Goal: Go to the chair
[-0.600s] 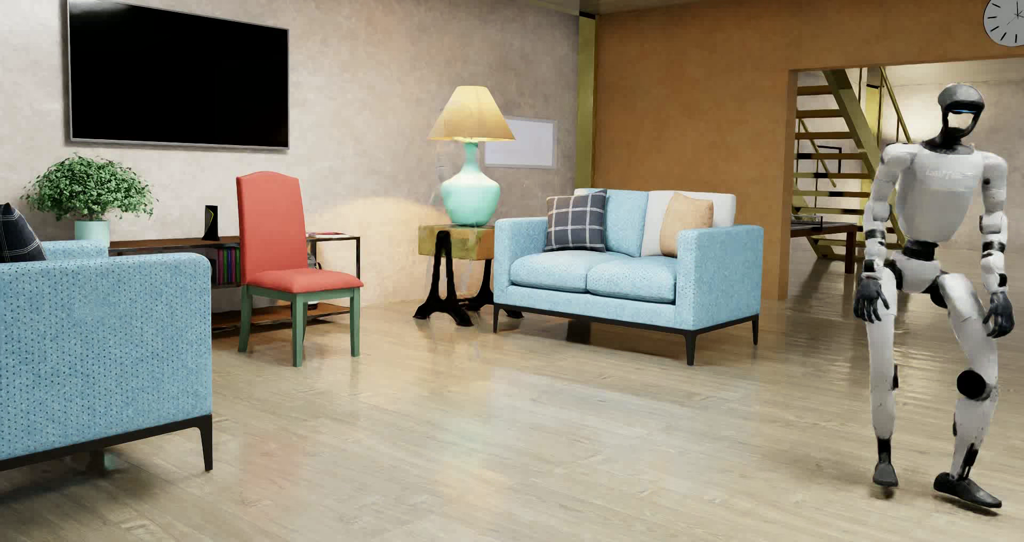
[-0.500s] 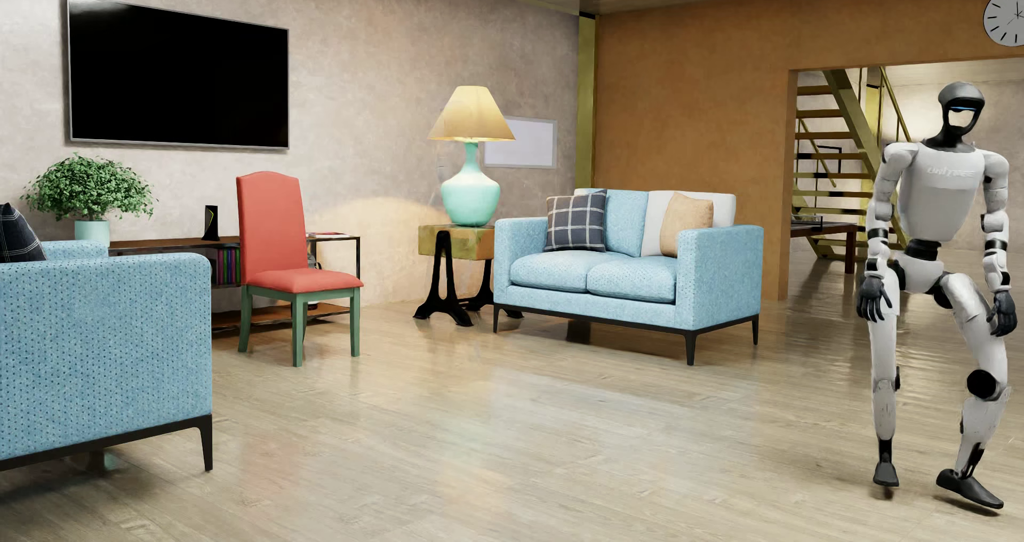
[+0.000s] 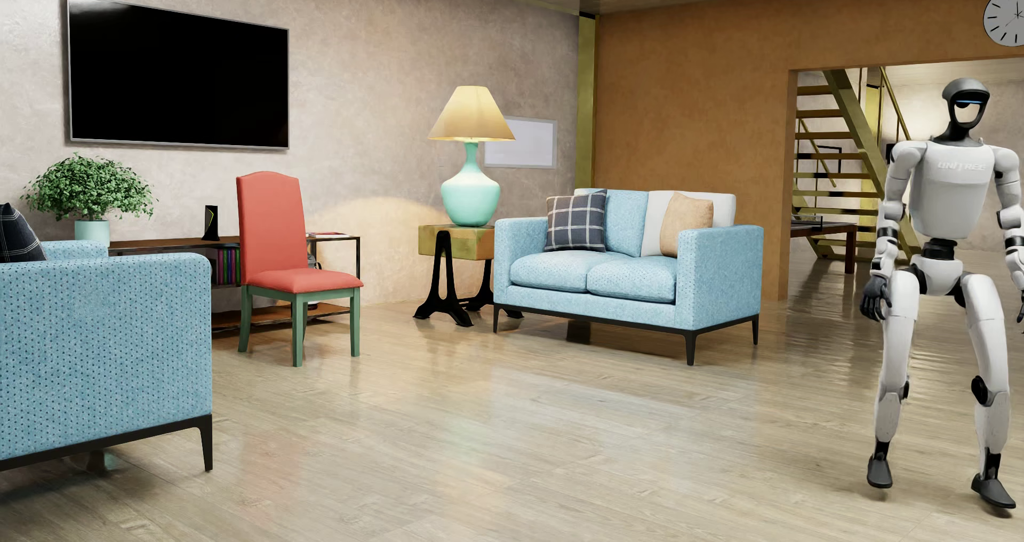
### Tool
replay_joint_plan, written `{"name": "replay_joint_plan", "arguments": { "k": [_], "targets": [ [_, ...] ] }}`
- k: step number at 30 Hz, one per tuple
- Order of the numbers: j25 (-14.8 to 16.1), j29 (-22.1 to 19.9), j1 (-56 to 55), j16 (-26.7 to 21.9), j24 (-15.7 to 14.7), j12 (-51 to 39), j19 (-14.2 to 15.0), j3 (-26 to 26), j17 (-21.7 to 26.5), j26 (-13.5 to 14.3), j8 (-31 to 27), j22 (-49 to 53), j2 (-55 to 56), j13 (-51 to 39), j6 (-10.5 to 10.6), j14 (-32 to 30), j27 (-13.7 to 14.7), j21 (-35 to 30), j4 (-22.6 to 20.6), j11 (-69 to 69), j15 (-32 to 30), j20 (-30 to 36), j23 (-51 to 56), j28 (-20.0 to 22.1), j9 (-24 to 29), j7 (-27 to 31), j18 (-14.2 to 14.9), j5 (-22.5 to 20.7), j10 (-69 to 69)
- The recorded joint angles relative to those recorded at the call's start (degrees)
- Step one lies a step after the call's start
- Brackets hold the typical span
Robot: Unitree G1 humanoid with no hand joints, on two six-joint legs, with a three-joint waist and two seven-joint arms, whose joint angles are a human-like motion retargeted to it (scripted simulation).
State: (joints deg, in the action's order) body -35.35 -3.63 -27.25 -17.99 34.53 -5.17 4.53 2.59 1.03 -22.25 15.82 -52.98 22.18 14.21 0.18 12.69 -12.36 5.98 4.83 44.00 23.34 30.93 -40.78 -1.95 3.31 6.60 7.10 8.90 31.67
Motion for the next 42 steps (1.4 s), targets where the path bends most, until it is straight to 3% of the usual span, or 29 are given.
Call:
{"name": "replay_joint_plan", "arguments": {
  "k": [2,4,5,7,8,9,10,12,14,15,16,17,19,22,24,26,29,31,32,33,34,35,36,37,38,39,40,41,42],
  "targets": [
    [-1.56,-0.46,1.6,-1.44,0.11,-2.42,-2.1,0.12,-0.18,-0.41,3.42,0.19,-2.28,-0.51,-0.46,-2.2,-1.62,0.82,-0.1,0.7,-1.76,0.28,0.17,0.3,-0.6,1.33,0.56,5.41,-3.74],
    [-4.77,1.42,2.92,-2.78,-1.46,-3.45,-4.91,-0.22,1.78,0.91,9.17,2.81,-6.27,-0.94,-0.77,-4.19,-2.38,0.62,0.17,-1.08,-3.18,-1.19,-0.66,2.16,-1.51,2.12,1.49,12.17,-7.11],
    [-6.02,2.56,3.44,-3.47,-2.64,-3.07,-7.78,-0.66,2.56,1.97,14.57,4.96,-9.04,-1.64,-1.07,-4.9,-2.24,0.71,0.61,-3.17,-4.08,-2.75,-0.97,3.62,-2.04,1.87,2.12,16.13,-8.47],
    [-5.8,3.29,4.2,-4.79,-4.75,-0.31,-12.91,-1.86,2.63,3.34,30.93,9.67,-16.6,-3.45,-1.94,-5.74,-1.57,2.55,2.51,-10.37,-9.05,-7.11,-0.86,6.92,-3.06,0.09,3.63,22.3,-9.89],
    [-5.56,2.81,4.64,-5.16,-5.77,1.87,-4.94,-2.41,2.36,3.81,38.5,11.68,-19.87,-4.48,-2.3,-6.05,-0.89,2.74,4.04,-14.19,-12.81,-9.88,-0.35,8.71,-3.44,-1.18,4.48,23.04,-10.27],
    [-6.25,2.42,4.95,-5.11,-7.11,4.53,0.27,-2.34,2.4,3.9,38.56,13.02,-20.16,-5.52,-2.58,-6.08,0.03,1.5,5.64,-15.02,-9.59,-13.18,0.24,10.21,-3.55,-2.49,5.5,22.27,-9.62],
    [-7.09,2.12,5.23,-4.92,-8.56,7.31,2.75,-2.15,2.16,3.34,36.2,13.56,-18.91,-6.45,-2.7,-6.44,1.09,-0.66,7.94,-14.22,-6.87,-16.68,1.05,11.37,-3.49,-3.68,6.51,20.94,-8.6],
    [-7.93,2.54,5.0,-3.28,-11.15,12.23,-0.56,-1.65,1.86,1.45,30.29,11.31,-14.43,-7.06,-2.09,-9.86,4.81,-4.9,15.0,-9.88,-2.72,-23.37,3.29,13.05,-2.87,-7.64,7.08,16.59,-5.37],
    [-7.03,2.86,2.97,-1.32,-10.39,14.79,-3.58,-1.29,0.72,-1.41,26.12,7.19,-12.85,-6.0,-1.19,-17.59,7.96,-7.49,23.51,-10.7,-0.44,-23.15,6.35,10.19,-2.05,-9.76,6.97,8.63,-0.09],
    [-6.14,2.77,1.65,-1.15,-7.89,16.07,-5.25,-1.19,0.41,-1.42,24.13,5.07,-12.7,-5.22,-0.56,-21.96,9.0,-8.04,28.54,-11.52,0.35,-20.02,7.89,6.21,-1.49,-12.71,4.92,4.56,3.63],
    [-4.77,2.73,0.5,-0.39,-5.05,17.13,-6.51,-1.32,0.45,-0.68,21.76,3.23,-12.23,-4.57,0.18,-22.79,8.99,-7.58,33.21,-11.58,1.28,-16.68,8.98,2.16,-0.97,-16.42,-2.28,1.41,7.61],
    [-3.33,2.38,-0.79,0.93,-3.35,18.2,-7.13,-1.96,0.49,-0.08,19.06,2.57,-11.6,-4.09,0.74,-18.91,8.09,-6.26,33.89,-11.37,2.23,-14.74,9.6,-0.17,-0.51,-16.08,-7.31,-1.21,12.47],
    [-0.18,0.49,-4.89,5.67,-3.39,19.37,-6.89,-3.57,0.23,-0.47,13.73,1.95,-11.21,-2.57,1.22,-12.21,6.18,-2.25,26.06,-12.68,3.4,-16.17,11.32,-1.66,0.17,-8.1,-6.07,-5.69,23.03],
    [4.15,0.19,-11.06,11.01,-3.57,21.59,-5.56,-4.83,2.04,0.83,6.8,6.29,-11.01,-2.32,1.52,-9.77,5.2,1.39,11.11,-16.87,3.52,-20.38,13.43,0.27,0.21,-4.18,1.62,-11.16,31.42],
    [3.87,0.71,-14.86,11.88,-2.34,23.91,-6.53,-5.51,3.55,2.38,0.79,10.39,-10.56,-3.66,1.68,-9.82,5.19,1.89,2.87,-19.16,2.82,-22.85,15.42,1.51,0.03,-5.33,3.73,-15.38,31.65],
    [3.87,0.33,-17.95,10.94,0.03,26.93,-9.3,-6.23,4.0,3.07,-6.91,14.67,-9.53,-8.05,1.97,-9.61,5.25,0.22,-4.87,-19.23,2.22,-24.86,15.89,3.28,-0.1,-5.48,6.09,-20.69,27.7],
    [0.83,0.69,-16.7,8.52,2.55,33.24,-12.42,-6.44,4.24,3.1,-19.47,18.76,-9.87,-15.55,2.38,-9.97,6.22,-6.95,-16.57,-18.55,2.07,-27.86,13.63,3.89,-0.72,-2.1,7.1,-28.58,8.73],
    [-2.99,1.43,-12.43,6.34,4.76,35.93,-14.36,-6.19,3.99,1.91,-26.89,18.75,-11.95,-18.45,2.5,-10.81,6.36,-12.15,-17.86,-19.18,1.71,-29.9,11.14,1.62,-1.68,-4.23,7.7,-32.75,-4.73],
    [-3.98,1.82,-10.61,5.53,6.38,36.55,-14.3,-6.54,4.04,2.08,-30.64,18.63,-13.52,-18.88,2.35,-9.91,6.3,-14.28,-15.09,-19.43,1.61,-31.47,9.62,2.23,-2.21,-6.39,5.57,-34.19,-6.19],
    [-3.88,1.97,-8.89,5.46,7.16,36.56,-13.03,-7.04,4.4,2.6,-34.06,18.53,-15.06,-18.51,2.0,-9.47,5.99,-15.83,-14.42,-19.22,1.37,-33.79,7.98,3.87,-2.74,-7.15,-8.19,-34.98,-7.78],
    [-3.51,2.06,-8.17,6.34,6.17,35.87,-6.44,-7.52,5.09,2.85,-36.03,18.68,-15.75,-17.69,1.54,-10.86,5.37,-17.03,-12.57,-17.15,1.28,-37.42,6.07,7.26,-3.07,-9.52,-15.14,-35.32,-7.64],
    [-3.01,2.02,-7.73,7.89,3.46,34.56,6.12,-8.18,5.83,3.16,-36.04,18.55,-14.61,-16.45,0.96,-9.49,4.11,-17.71,-10.43,-12.21,-0.98,-41.48,3.53,10.38,-3.1,-11.71,-17.67,-34.83,-6.07],
    [-2.88,2.32,-6.48,9.71,0.76,32.99,9.52,-9.61,7.06,3.62,-29.48,18.07,-12.3,-15.38,0.36,-6.83,1.79,-18.0,-7.67,-3.62,-5.83,-44.55,0.1,13.27,-2.93,-15.6,-17.91,-36.44,-4.56],
    [-3.42,3.13,-4.7,10.69,-0.02,31.08,9.67,-11.81,8.75,3.77,-16.36,17.47,-6.43,-15.04,-0.37,-4.0,-1.02,-18.45,-4.25,8.58,-11.01,-45.45,-3.61,14.92,-2.53,-20.95,-17.12,-33.72,-3.06],
    [-4.46,3.64,-2.01,10.49,0.07,28.75,9.72,-12.18,10.12,4.91,-13.16,17.43,-1.21,-15.11,-0.89,-2.0,-3.85,-18.72,-1.89,18.69,-10.77,-44.96,-7.21,14.95,-2.36,-24.87,-16.4,-26.21,-3.19],
    [-5.32,3.94,0.87,9.62,0.76,24.93,10.72,-11.23,11.71,5.36,-9.54,17.4,2.87,-14.15,-1.54,-0.49,-5.95,-18.06,-1.11,26.21,-10.43,-43.4,-8.85,15.37,-2.32,-27.61,-15.56,-15.49,-4.04],
    [-4.69,3.78,3.91,7.83,1.44,21.68,4.23,-9.26,13.17,7.72,-7.35,17.53,6.16,-12.76,-2.28,0.83,-6.55,-15.55,-1.53,30.61,-11.57,-41.34,-9.38,15.99,-2.29,-29.11,-14.74,-6.38,-5.23],
    [-2.86,2.84,6.68,5.81,1.89,17.76,-5.7,-6.88,14.35,10.24,-6.06,16.98,9.28,-10.27,-2.94,2.29,-5.81,-11.96,-2.15,32.0,-12.83,-39.56,-8.42,16.81,-2.25,-29.89,-13.88,-0.42,-5.96],
    [-0.24,1.82,9.25,4.01,1.72,13.3,-10.05,-4.47,15.67,12.65,-7.16,16.74,12.32,-7.46,-3.38,3.94,-4.32,-7.7,-2.71,31.1,-11.52,-37.45,-6.33,17.14,-2.19,-30.35,-12.99,1.52,-6.16]
  ]
}}
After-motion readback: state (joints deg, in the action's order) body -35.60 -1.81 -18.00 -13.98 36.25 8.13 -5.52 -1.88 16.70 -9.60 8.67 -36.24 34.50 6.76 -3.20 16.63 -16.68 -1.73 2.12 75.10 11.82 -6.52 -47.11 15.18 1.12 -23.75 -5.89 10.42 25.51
